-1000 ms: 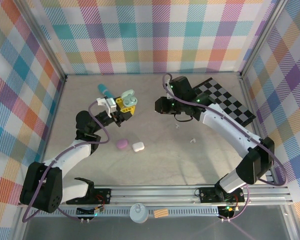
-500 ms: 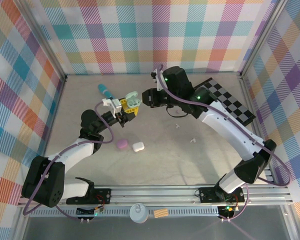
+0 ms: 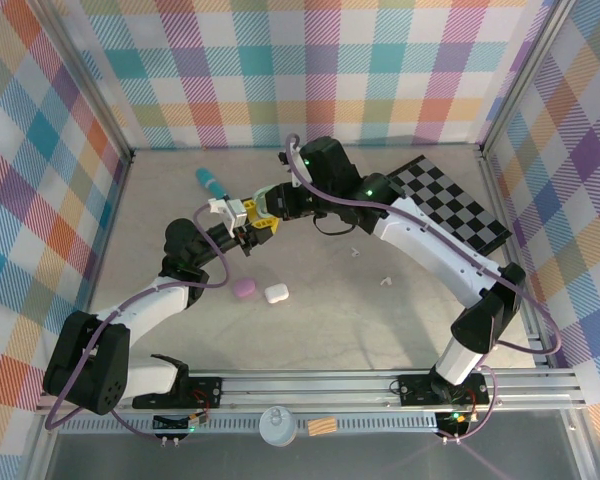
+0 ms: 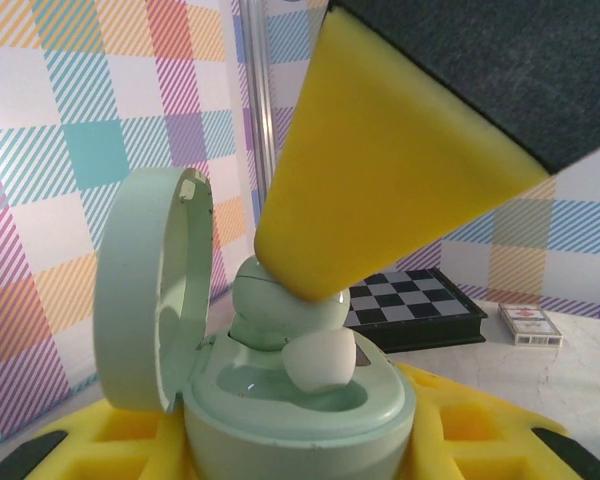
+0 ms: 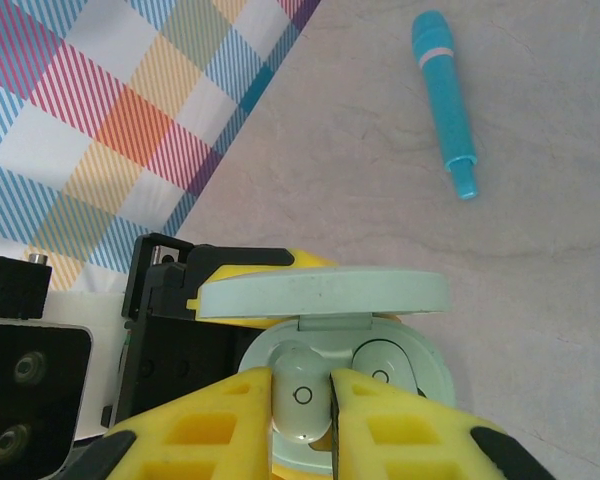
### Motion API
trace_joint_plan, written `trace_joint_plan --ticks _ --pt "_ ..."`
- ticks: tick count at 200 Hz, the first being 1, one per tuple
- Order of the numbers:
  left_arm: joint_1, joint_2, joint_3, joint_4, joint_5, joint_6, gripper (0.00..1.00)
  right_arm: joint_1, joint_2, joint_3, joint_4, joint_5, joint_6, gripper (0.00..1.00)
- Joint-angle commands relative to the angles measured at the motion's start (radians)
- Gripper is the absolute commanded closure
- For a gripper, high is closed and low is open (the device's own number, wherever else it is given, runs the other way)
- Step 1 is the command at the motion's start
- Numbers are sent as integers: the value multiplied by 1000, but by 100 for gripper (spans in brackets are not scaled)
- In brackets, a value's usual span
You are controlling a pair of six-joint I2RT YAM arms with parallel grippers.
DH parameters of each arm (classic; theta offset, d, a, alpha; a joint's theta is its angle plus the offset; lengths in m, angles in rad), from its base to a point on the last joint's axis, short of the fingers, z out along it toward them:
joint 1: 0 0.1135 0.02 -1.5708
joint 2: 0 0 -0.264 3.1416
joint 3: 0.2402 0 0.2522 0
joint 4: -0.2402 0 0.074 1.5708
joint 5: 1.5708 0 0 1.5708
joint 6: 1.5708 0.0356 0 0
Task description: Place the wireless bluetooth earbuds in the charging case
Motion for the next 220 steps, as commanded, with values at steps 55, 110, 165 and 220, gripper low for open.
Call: trace_joint_plan --ticks 55,110,165,220 --pt "-10 -33 24 -8 -3 30 63 19 18 35 3 -35 -13 80" --pt "-10 -39 29 -21 4 36 63 37 25 29 -10 -20 -18 80" --pt "-10 -67 22 -29 5 35 63 34 34 36 -20 65 -26 80" --pt "-10 -77 22 -43 -1 39 63 34 45 67 -37 6 -47 76"
